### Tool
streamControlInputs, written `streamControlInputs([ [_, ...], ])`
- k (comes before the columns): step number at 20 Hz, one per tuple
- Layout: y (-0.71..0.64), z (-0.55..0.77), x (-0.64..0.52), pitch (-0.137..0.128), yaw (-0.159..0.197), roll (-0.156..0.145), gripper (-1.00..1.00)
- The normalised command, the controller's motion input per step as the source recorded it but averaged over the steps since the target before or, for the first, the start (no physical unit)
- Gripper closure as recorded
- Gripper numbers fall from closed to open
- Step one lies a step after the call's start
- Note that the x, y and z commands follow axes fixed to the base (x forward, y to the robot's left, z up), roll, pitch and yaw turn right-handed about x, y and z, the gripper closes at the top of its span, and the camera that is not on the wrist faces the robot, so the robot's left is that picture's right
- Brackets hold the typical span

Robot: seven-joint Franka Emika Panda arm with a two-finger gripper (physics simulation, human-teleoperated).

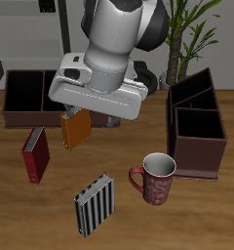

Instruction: Place the striped book into the left desk caddy's back compartment

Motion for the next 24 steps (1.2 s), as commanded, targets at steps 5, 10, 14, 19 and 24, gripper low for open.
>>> streamControlInputs([
  [5, 0.16, -0.04, 0.22, -0.038, -0.053, 0.028, -1.0],
  [10, 0.08, -0.1, 0.18, -0.023, -0.018, 0.082, -1.0],
  [14, -0.09, -0.12, 0.21, -0.035, -0.032, 0.041, -1.0],
  [19, -0.05, -0.1, 0.18, -0.024, -0.009, 0.087, -1.0],
  [24, -0.06, -0.07, 0.1, -0.057, -0.073, 0.055, -1.0],
])
